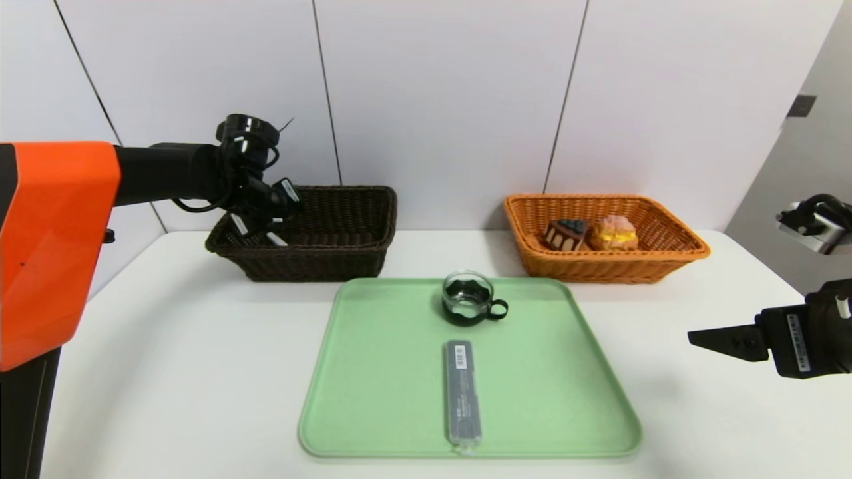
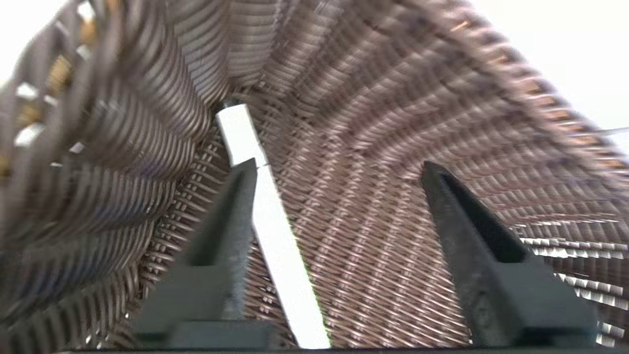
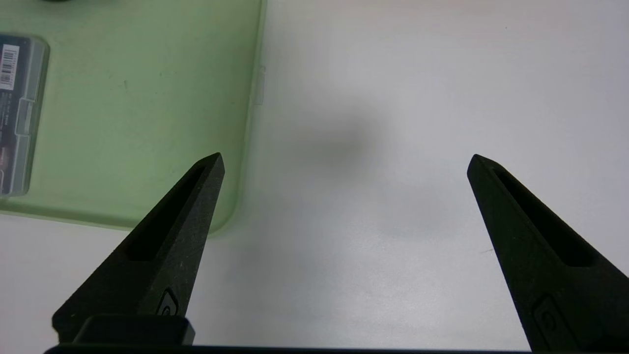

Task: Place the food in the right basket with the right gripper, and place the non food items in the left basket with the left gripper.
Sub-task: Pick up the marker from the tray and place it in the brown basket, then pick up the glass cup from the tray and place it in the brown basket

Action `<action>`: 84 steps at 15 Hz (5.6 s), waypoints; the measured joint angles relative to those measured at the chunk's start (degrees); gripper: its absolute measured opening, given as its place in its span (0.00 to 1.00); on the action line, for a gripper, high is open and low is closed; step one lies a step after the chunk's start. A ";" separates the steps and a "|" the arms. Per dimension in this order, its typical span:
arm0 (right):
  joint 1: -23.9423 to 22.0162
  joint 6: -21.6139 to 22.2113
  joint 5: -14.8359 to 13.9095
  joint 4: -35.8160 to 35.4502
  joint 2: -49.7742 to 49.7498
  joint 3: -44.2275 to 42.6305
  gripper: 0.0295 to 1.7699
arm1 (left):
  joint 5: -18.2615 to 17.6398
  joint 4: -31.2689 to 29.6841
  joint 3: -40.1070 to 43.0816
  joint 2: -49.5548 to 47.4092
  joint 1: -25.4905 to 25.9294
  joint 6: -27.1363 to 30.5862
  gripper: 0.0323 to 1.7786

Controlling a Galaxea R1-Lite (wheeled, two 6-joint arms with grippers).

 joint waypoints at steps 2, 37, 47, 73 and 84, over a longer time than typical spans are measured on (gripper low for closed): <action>0.00 0.09 0.00 0.04 0.02 0.20 0.97 | 0.01 0.32 -0.12 -3.30 -1.16 0.77 0.73; -0.09 1.40 -0.02 -0.24 -0.74 4.24 0.97 | 3.12 13.53 -0.32 -1.90 -35.93 12.63 0.95; -0.09 1.35 -0.07 -0.24 -1.40 4.22 0.97 | 3.10 11.92 -0.32 2.73 -33.61 13.23 0.95; 0.00 1.05 0.12 -0.27 -2.36 7.47 0.97 | 2.88 8.02 -1.02 -0.49 -33.63 14.28 0.04; -0.06 1.16 -0.13 -0.28 -2.50 7.88 0.97 | -3.77 8.20 -1.11 -15.15 -17.83 13.56 0.04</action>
